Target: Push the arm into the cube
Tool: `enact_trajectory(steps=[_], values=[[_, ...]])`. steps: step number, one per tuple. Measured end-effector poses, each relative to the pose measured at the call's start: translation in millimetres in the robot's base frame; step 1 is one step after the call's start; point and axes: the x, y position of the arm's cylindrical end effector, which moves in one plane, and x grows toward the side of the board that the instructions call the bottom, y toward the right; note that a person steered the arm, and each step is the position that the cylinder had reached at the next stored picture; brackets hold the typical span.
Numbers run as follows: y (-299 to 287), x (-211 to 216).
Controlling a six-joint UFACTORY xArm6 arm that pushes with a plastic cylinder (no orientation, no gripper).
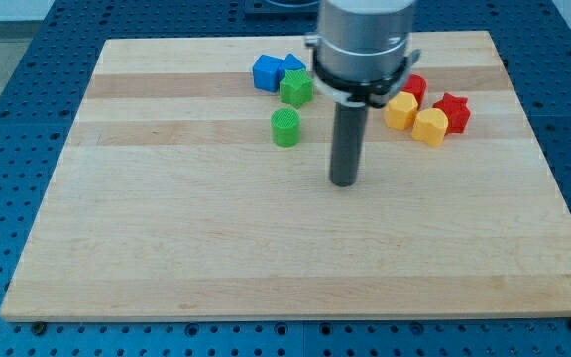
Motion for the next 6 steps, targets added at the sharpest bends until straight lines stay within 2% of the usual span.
enact_trajectory(steps=[2, 3, 4, 6], values=[[-52, -5], [-53, -5], [-51, -30], [-51, -109]])
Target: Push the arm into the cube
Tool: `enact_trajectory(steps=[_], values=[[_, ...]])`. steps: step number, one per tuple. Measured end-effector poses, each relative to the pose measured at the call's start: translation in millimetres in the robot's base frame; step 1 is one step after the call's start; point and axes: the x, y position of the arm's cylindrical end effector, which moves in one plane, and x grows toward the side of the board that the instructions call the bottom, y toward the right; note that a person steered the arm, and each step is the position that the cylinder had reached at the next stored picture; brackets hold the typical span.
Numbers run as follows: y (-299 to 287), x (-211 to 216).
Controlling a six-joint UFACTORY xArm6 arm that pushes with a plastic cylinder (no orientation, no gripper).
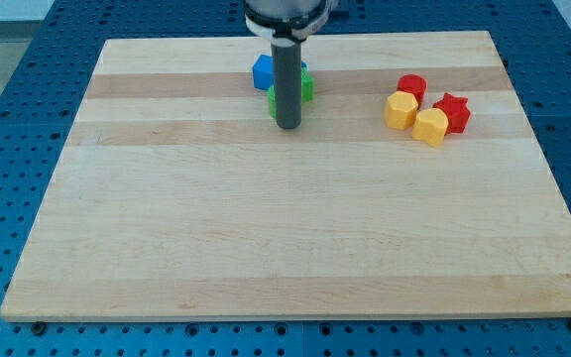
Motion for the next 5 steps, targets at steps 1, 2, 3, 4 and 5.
enact_trajectory(steps=[1, 2, 3, 4, 5], values=[[0, -33], [0, -58], [0, -57], [0, -42], [0, -13]])
